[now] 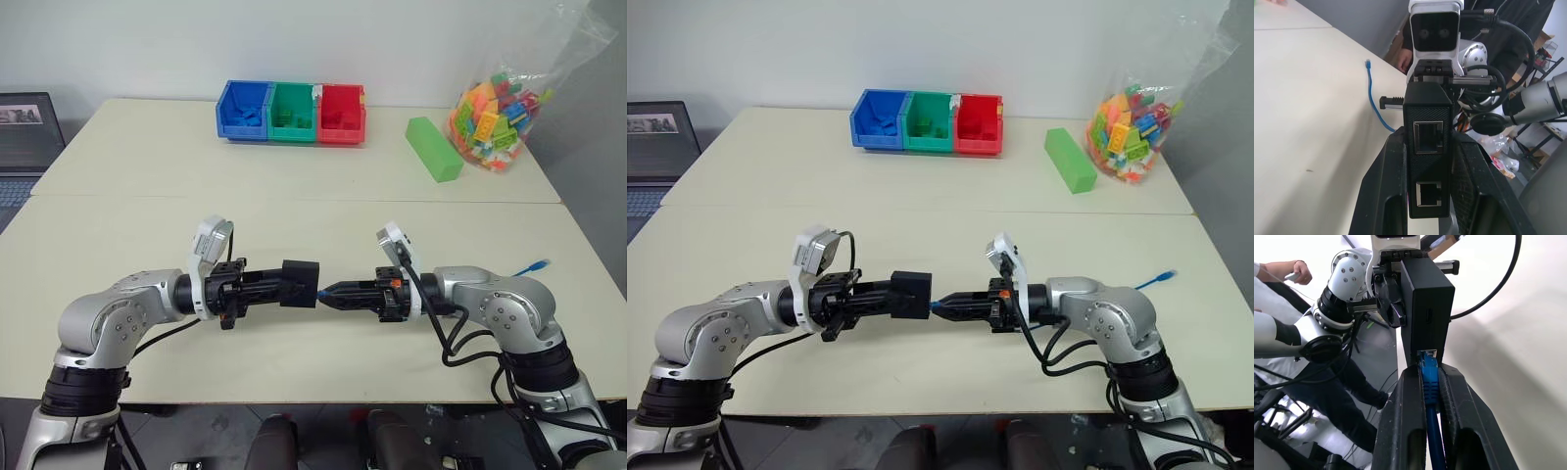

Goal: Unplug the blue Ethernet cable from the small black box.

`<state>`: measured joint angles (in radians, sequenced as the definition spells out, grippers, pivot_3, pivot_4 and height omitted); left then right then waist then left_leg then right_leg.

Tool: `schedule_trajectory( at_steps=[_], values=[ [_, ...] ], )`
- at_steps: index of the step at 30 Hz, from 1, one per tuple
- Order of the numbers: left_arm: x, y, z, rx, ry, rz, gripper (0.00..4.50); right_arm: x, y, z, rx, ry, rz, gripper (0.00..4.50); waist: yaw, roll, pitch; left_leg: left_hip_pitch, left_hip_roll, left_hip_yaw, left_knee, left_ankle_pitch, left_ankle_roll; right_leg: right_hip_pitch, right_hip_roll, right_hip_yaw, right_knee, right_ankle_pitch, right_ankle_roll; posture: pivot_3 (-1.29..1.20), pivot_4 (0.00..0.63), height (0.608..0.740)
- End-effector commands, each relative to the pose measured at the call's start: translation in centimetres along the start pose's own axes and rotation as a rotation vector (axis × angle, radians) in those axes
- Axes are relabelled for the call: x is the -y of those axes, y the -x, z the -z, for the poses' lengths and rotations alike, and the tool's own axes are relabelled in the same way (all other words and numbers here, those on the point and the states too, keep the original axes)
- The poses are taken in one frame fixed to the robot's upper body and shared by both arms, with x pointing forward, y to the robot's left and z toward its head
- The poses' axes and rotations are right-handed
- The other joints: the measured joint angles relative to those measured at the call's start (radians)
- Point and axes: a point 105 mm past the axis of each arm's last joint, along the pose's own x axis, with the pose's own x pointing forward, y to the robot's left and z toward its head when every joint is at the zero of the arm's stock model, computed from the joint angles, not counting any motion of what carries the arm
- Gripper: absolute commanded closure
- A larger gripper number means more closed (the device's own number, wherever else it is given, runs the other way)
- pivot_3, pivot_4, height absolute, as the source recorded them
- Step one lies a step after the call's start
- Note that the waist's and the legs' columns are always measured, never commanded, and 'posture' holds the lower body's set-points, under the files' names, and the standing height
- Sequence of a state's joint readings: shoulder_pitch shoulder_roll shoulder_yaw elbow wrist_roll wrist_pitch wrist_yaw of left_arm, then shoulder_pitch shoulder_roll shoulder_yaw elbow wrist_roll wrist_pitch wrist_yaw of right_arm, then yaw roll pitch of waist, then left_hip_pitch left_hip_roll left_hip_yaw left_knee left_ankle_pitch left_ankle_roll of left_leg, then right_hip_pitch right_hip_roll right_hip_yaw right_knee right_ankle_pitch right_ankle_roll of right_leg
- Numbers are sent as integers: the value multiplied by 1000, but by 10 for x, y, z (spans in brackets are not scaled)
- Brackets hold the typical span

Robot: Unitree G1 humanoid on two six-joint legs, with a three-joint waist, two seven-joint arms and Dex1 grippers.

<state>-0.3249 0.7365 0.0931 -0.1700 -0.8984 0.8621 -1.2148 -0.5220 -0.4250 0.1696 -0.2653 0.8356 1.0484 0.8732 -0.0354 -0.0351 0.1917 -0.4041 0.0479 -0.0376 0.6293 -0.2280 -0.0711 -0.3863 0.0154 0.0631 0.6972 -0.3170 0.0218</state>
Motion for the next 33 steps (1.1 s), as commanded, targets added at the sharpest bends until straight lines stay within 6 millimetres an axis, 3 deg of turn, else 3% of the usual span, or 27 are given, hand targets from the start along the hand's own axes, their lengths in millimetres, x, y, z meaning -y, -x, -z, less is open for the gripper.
schedule_trajectory(
  at_steps=[1,7,9,15,20,21,23,27,30,33],
  values=[
    [-7,18,-4,-24,-48,-85,3728,11,24,-1,-7,16,69,4410,0,0,0,0,0,0,0,0,0,0,0,0,0,0,0,0,150,740],
    [-17,30,-4,-3,-72,-180,3728,30,47,2,1,18,186,4411,1,0,0,-1,0,1,0,0,0,-1,0,0,0,0,1,0,150,740],
    [-17,31,-4,1,-73,-193,3728,50,51,-7,58,56,295,4411,0,0,0,-1,0,1,0,0,0,-2,0,0,0,0,1,0,150,740],
    [-18,24,-2,24,-78,-231,3728,139,69,-42,203,228,817,4411,-17,1,1,-1,0,2,0,0,0,-2,0,1,0,0,0,0,150,740],
    [-21,19,-4,31,-99,-262,3728,177,84,-46,185,289,1033,4411,-17,1,1,-2,0,4,0,0,0,-3,-1,2,0,1,-2,0,150,740],
    [-21,19,-4,34,-106,-268,3728,180,85,-46,183,293,1046,4411,-16,1,1,-2,0,5,0,0,0,-3,-1,2,0,2,-2,0,150,740],
    [-23,18,-6,48,-113,-286,3728,182,85,-46,188,294,1043,3707,-16,1,1,-2,0,5,0,0,0,-3,-1,2,0,2,-2,0,150,740],
    [-31,20,-10,86,-142,-360,3728,174,84,-55,222,318,986,3004,-17,1,1,-3,0,7,0,0,0,-3,-2,3,-1,2,-2,0,150,740],
    [-38,22,-14,113,-176,-423,3728,157,82,-64,222,388,914,2382,-17,1,1,-3,0,6,0,0,0,-3,-2,4,0,2,-2,0,150,740],
    [-57,31,-21,147,-244,-566,3728,124,67,-68,185,522,765,1693,-14,2,1,-3,0,5,0,0,0,-3,-2,3,0,2,-2,0,150,740]
  ],
)
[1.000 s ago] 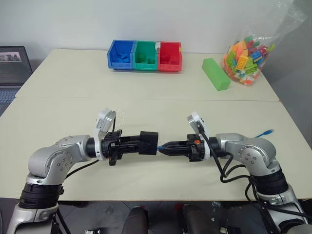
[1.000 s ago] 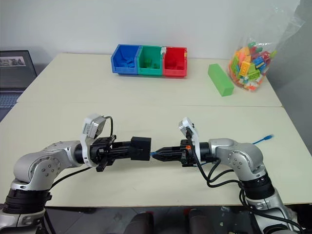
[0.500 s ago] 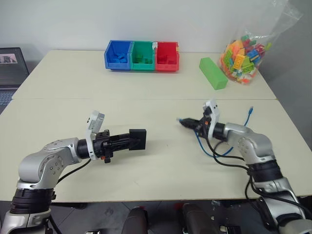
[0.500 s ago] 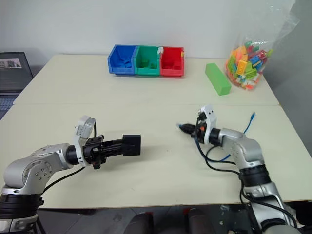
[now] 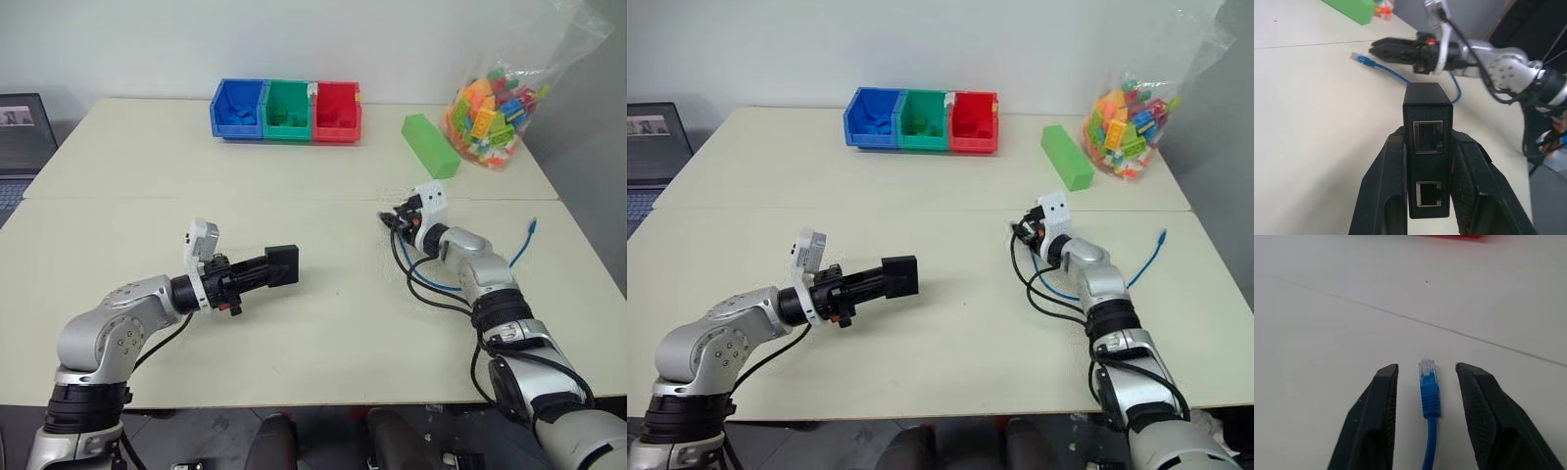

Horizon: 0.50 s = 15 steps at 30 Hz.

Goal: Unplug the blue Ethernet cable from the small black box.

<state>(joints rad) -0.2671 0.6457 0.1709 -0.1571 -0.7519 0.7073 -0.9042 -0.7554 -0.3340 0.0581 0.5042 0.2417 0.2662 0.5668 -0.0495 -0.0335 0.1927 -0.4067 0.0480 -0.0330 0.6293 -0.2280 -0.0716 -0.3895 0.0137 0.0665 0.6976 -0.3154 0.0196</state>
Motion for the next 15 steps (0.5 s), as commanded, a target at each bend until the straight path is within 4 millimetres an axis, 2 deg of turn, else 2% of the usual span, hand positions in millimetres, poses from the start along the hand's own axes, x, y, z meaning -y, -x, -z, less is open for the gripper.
schedule_trajectory(
  at_steps=[1,4,7,11,15],
  values=[
    [-29,4,-23,103,-140,-209,3728,-36,16,-38,113,116,-188,1693,1,0,0,0,0,0,0,0,0,0,0,0,0,0,0,0,150,740],
    [-68,14,-32,171,-239,-458,3728,-73,29,-54,137,145,-361,1693,7,0,0,0,0,-1,0,0,0,0,0,-1,0,0,0,0,150,740],
    [-100,30,-30,199,-317,-649,3728,-101,34,-60,123,183,-473,1693,1,0,0,1,1,-1,0,0,0,0,1,-1,1,0,0,0,150,740],
    [-120,37,-21,194,-367,-756,3728,-117,35,-59,91,185,-525,1693,7,0,0,1,0,-1,0,0,0,0,0,-2,0,0,0,0,150,740],
    [-130,32,-9,188,-343,-784,3728,-127,31,-54,67,193,-545,1693,19,0,0,-1,-1,-1,1,0,0,0,-1,-3,0,1,1,0,150,740]
  ],
)
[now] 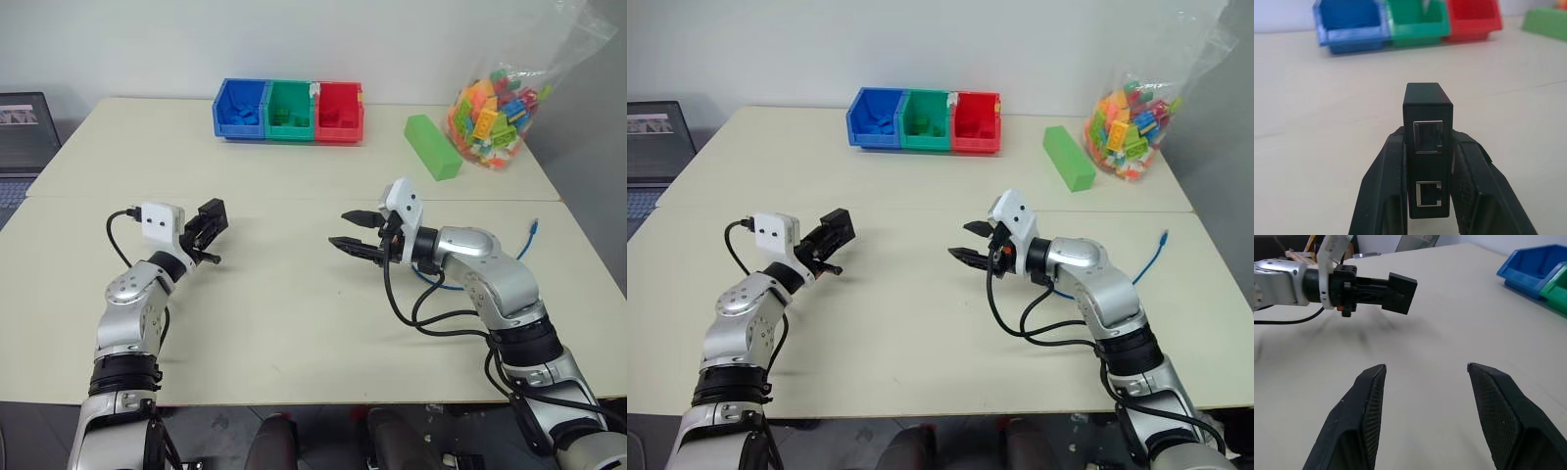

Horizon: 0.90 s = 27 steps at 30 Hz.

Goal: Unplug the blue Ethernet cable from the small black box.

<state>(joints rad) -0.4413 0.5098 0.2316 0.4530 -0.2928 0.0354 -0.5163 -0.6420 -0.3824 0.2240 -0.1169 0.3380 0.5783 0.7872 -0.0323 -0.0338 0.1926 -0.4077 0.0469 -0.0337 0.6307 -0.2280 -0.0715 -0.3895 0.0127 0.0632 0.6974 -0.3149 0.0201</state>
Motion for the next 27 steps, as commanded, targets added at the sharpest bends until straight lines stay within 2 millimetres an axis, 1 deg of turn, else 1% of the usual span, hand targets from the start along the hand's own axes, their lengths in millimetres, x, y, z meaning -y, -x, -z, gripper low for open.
schedule_trajectory(
  at_steps=[1,3,4,7,8,11,16,18,20,22,24,26,27],
  values=[
    [-1,-9,-6,50,-13,-26,3728,-11,-6,-12,18,49,-45,1693,5,0,0,0,0,0,0,0,0,0,0,-1,0,0,0,0,150,740],
    [-2,-10,1,34,9,-38,3728,-14,-7,-10,9,52,-52,1693,6,0,0,-1,0,-2,0,0,0,0,0,-2,0,0,0,0,150,740],
    [-3,-10,4,26,17,-38,3378,-14,-8,-9,6,52,-54,1671,6,0,0,-1,0,-2,0,0,0,0,0,-2,0,0,0,0,150,740],
    [-3,-7,10,13,34,-35,2820,-15,-7,-8,-1,52,-57,1667,3,0,0,-1,0,-3,1,0,0,0,0,-3,1,0,0,0,150,740],
    [-4,-6,11,11,39,-36,2733,-15,-7,-8,-1,52,-57,1667,2,0,0,-1,0,-3,1,0,0,0,0,-3,1,0,0,0,150,740],
    [-4,-4,13,12,59,-35,1918,-16,-7,-8,-1,49,-60,1667,1,0,0,-1,0,-4,0,0,0,0,1,-4,1,0,0,0,150,740],
    [-3,2,14,18,68,-49,850,-19,-6,-7,-6,50,-71,1667,1,0,0,-1,0,-4,0,0,0,0,1,-4,1,0,0,0,150,740],
    [-4,7,14,19,65,-61,368,-20,-6,-7,-7,50,-74,1667,1,0,0,-1,0,-5,0,0,0,0,0,-4,1,0,0,0,150,740],
    [-3,17,13,9,30,-60,58,-20,-4,-6,-13,49,-78,1667,-1,0,0,-1,0,-5,0,0,0,0,0,-4,1,0,0,0,150,740],
    [-3,29,10,-1,0,-56,58,-21,-1,-4,-24,47,-81,1667,-2,0,0,-1,1,-5,0,0,0,0,0,-4,1,0,0,0,150,740],
    [-3,46,4,-20,-57,-42,58,-20,6,1,-41,42,-77,1667,-3,0,0,-1,1,-5,0,0,0,0,0,-3,1,0,0,0,150,740],
    [0,72,-2,-82,-76,19,58,-15,21,7,-60,37,-66,1667,-3,0,0,-1,2,-5,0,0,0,0,-2,-2,0,0,0,0,150,740],
    [2,81,-6,-109,-92,41,58,-12,28,8,-68,38,-64,1667,-3,-1,0,-1,2,-6,0,0,0,1,-2,-1,0,0,0,0,150,740]
  ],
)
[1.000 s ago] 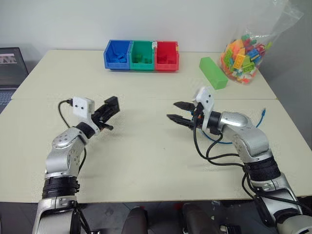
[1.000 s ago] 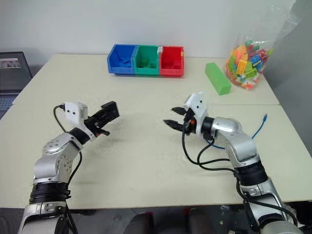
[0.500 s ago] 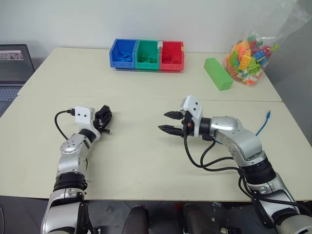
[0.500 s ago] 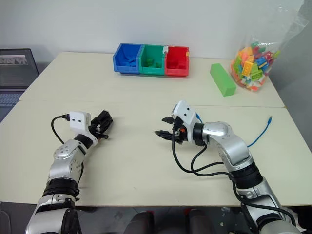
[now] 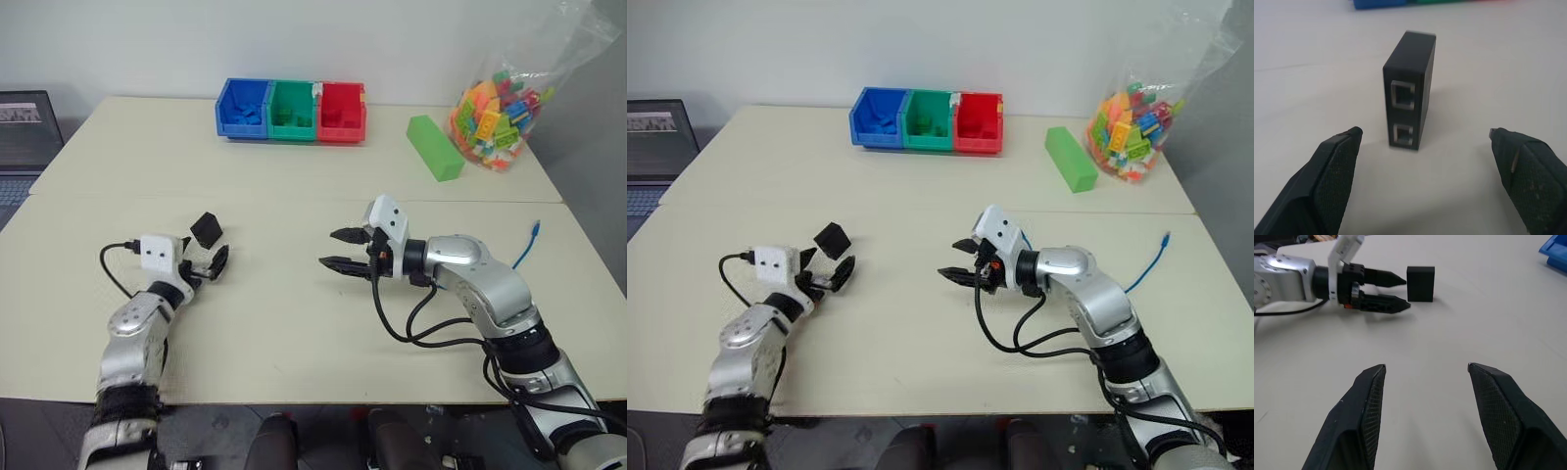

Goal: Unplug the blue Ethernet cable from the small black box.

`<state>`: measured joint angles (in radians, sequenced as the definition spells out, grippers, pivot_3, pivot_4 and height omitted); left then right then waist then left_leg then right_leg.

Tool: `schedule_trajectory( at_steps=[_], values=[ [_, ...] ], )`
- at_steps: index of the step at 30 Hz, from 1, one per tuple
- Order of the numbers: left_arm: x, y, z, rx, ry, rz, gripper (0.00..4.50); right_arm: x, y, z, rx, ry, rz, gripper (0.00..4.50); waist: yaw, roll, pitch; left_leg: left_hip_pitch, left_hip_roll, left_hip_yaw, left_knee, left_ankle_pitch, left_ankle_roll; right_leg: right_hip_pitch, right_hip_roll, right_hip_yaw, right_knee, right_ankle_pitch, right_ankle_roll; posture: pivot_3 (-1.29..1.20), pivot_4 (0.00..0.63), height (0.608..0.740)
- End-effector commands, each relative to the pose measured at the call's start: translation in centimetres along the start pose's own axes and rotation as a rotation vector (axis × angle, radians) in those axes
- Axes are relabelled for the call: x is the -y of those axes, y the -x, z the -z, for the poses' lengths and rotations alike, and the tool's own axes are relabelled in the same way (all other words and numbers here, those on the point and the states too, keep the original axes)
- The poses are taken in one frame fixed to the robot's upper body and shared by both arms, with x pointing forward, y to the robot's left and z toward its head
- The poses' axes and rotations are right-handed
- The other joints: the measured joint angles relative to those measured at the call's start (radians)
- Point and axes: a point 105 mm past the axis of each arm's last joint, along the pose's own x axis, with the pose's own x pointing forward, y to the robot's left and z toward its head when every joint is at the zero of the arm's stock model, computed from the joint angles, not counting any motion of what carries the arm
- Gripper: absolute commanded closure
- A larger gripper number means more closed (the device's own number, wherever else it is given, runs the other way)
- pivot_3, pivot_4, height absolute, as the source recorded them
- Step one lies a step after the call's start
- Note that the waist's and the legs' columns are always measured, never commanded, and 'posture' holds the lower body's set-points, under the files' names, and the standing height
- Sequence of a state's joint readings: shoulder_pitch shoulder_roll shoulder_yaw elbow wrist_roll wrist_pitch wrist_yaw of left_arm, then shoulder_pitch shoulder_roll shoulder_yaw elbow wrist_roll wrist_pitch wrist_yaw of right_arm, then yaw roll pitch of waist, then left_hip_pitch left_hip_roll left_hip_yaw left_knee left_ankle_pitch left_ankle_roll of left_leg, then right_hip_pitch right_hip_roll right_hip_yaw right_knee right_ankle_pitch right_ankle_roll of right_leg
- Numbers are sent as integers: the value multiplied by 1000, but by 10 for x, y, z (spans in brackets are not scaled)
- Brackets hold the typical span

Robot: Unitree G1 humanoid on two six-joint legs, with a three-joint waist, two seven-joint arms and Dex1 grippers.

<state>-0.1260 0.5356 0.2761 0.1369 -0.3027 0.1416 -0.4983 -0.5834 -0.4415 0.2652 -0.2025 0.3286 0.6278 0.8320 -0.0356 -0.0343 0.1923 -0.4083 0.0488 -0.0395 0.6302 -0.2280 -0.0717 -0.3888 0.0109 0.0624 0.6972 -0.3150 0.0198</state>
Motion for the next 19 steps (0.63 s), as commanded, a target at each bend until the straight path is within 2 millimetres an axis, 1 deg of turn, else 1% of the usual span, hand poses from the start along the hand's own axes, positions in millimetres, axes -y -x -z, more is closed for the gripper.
schedule_trajectory(
  at_steps=[1,3,5,9,12,14,19],
  values=[
    [-1,32,-33,-7,-60,66,58,5,24,-5,13,30,5,1667,0,0,0,0,0,0,0,0,0,0,0,0,1,0,-1,0,150,740],
    [-6,42,-38,-57,-90,71,58,12,36,-5,4,28,12,1667,4,1,1,0,-1,-1,0,0,0,0,0,-1,1,0,-1,0,150,740],
    [-8,53,-49,-85,-88,112,58,19,50,-8,-1,26,11,1667,6,1,1,1,-1,-3,0,0,0,1,1,-3,1,-1,0,0,150,740],
    [-8,66,-68,-110,-93,203,58,25,71,-11,-22,16,-21,1667,3,1,1,2,-1,-1,0,0,1,2,3,-3,1,-1,1,0,150,740],
    [-11,73,-85,-109,-121,278,58,37,87,-14,-51,8,-19,1667,2,1,2,3,-1,1,0,0,1,2,3,-2,1,-1,0,0,150,740],
    [-12,74,-92,-96,-126,306,58,42,93,-15,-57,4,-18,1667,2,2,2,3,0,1,-1,0,1,1,4,-2,0,-1,0,0,150,740],
    [-11,73,-98,-88,-147,351,58,45,96,-16,-63,3,-21,1667,1,2,2,4,0,5,-1,0,1,1,3,0,0,-1,0,0,150,740]
  ],
)
